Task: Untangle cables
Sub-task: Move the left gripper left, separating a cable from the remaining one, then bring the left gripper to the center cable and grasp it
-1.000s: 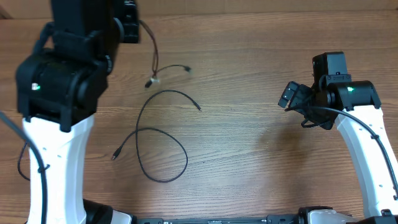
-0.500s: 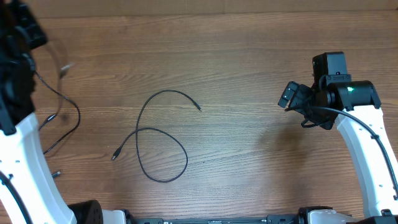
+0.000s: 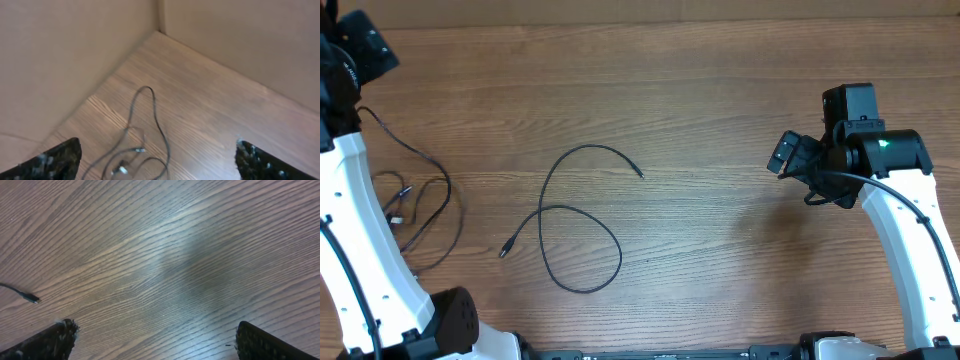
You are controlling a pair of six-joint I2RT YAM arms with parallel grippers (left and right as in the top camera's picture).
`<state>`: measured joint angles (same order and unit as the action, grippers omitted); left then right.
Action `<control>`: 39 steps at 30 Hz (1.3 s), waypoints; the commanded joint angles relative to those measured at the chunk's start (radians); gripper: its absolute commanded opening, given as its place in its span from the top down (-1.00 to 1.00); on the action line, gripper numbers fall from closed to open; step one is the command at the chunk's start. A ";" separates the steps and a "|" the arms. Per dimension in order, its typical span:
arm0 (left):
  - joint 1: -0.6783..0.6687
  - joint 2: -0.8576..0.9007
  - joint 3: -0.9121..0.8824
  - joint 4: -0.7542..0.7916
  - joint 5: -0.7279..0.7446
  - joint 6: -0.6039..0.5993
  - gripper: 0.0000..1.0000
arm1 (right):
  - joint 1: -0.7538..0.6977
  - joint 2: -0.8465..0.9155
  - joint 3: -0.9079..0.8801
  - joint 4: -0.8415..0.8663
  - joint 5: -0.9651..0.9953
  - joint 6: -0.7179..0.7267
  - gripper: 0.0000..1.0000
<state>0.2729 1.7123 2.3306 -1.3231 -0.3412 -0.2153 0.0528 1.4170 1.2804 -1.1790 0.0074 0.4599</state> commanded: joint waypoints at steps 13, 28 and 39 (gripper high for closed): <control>-0.045 0.037 0.005 -0.154 0.430 0.001 -0.99 | -0.003 -0.001 -0.007 0.004 0.006 0.004 -1.00; -0.192 0.096 -0.126 -0.367 0.447 -0.003 -0.99 | -0.003 -0.001 -0.007 0.010 0.006 0.004 -1.00; -0.275 -0.037 -0.617 -0.320 0.389 -0.136 -0.99 | -0.003 -0.001 -0.007 0.026 0.006 0.004 -1.00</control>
<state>0.0177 1.7565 1.8576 -1.6787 0.0856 -0.2768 0.0528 1.4170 1.2804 -1.1667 0.0071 0.4599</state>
